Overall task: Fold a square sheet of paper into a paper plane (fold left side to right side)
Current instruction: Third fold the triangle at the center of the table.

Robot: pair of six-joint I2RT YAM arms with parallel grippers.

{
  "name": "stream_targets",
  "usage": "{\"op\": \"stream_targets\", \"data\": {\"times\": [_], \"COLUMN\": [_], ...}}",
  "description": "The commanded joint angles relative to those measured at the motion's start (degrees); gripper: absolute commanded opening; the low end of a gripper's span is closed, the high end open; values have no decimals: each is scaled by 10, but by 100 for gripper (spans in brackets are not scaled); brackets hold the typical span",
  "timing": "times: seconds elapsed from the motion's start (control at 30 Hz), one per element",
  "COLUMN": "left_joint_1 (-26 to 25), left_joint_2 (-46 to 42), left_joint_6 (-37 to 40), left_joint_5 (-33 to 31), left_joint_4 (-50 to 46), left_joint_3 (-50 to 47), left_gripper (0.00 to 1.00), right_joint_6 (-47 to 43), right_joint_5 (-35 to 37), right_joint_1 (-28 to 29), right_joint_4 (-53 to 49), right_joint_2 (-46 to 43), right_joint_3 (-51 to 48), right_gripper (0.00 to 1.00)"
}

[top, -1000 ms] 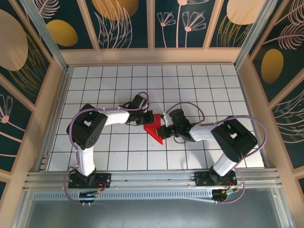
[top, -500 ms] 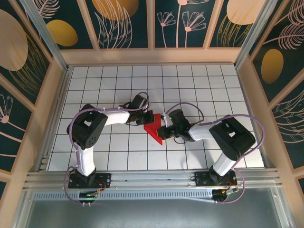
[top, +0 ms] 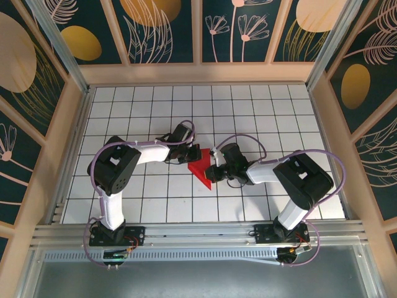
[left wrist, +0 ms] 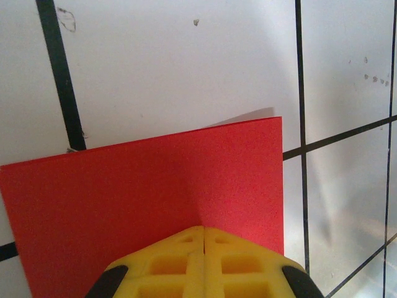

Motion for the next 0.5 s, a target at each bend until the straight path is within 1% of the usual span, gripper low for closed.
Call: {"op": "stream_targets", "data": {"times": [0.0, 0.27, 0.47], "left_joint_1": [-5, -4, -4], "left_joint_2": [30, 21, 11], "left_joint_6": [-8, -8, -1], "left_joint_5": [-24, -19, -20], "left_joint_4": [-30, -30, -42], "left_joint_3": [-10, -6, 15], "left_gripper": [0, 0, 0], "right_joint_6": [2, 1, -1], "right_joint_5": [-14, 4, 25], "right_joint_1": [-2, -2, -2], "right_joint_4": [1, -10, -27], "right_joint_2": [-1, 14, 18], "right_joint_3": [-7, 0, 8], "right_gripper": [0, 0, 0]}}
